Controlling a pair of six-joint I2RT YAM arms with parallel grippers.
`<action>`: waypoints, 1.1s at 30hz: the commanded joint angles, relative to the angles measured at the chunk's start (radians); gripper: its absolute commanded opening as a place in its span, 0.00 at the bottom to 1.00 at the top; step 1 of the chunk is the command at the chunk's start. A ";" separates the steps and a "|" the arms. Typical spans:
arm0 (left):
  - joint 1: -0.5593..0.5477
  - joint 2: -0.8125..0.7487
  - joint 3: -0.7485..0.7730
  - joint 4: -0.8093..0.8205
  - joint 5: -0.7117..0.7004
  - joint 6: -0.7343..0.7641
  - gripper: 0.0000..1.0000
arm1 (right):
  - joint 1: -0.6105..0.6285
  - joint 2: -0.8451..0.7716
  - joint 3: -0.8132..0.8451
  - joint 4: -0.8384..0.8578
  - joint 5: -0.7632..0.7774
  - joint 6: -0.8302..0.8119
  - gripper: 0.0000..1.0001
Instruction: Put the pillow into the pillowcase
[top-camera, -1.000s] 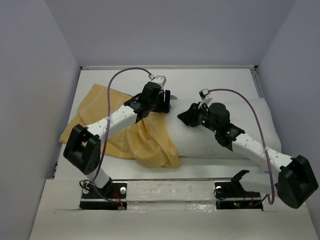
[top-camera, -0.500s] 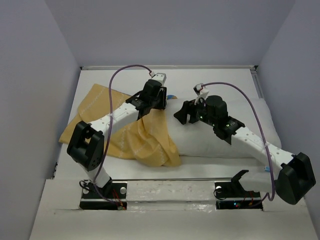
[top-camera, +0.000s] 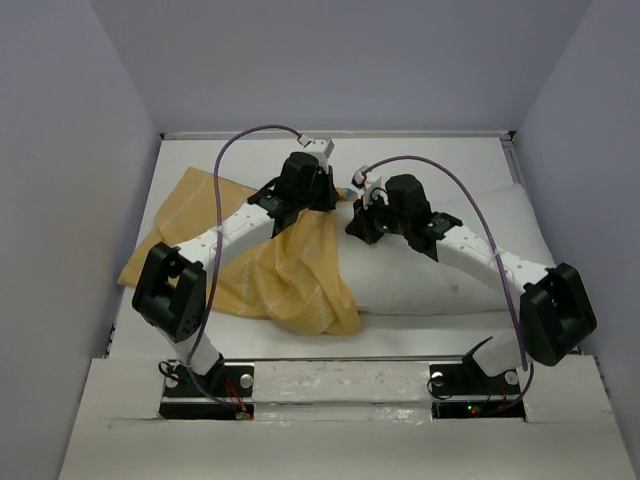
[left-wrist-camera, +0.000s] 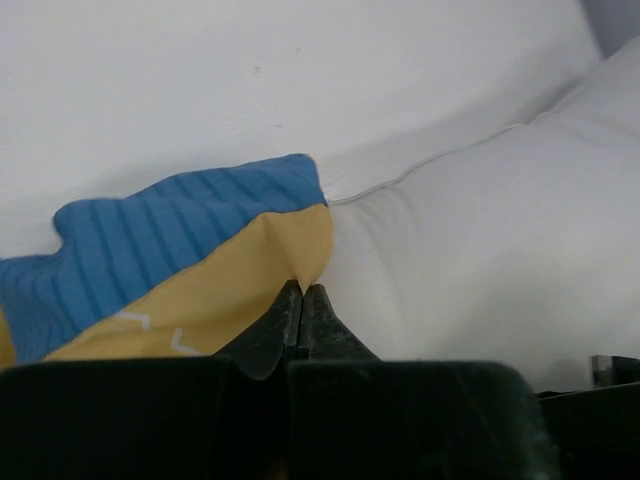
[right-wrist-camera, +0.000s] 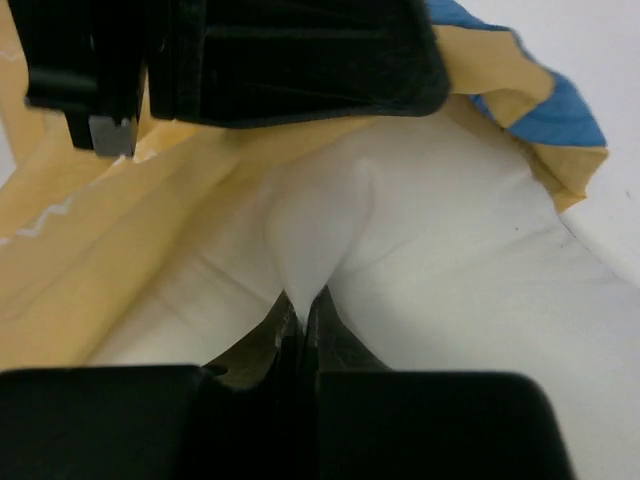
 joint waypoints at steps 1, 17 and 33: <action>0.003 -0.129 0.047 0.199 0.293 -0.132 0.00 | 0.012 -0.119 -0.111 0.117 -0.237 0.082 0.00; -0.151 -0.235 0.064 0.513 0.493 -0.432 0.00 | 0.043 -0.029 -0.492 1.493 0.026 0.768 0.00; -0.155 -0.366 -0.124 0.187 -0.074 -0.148 0.99 | -0.077 -0.206 -0.342 0.704 0.570 0.772 0.00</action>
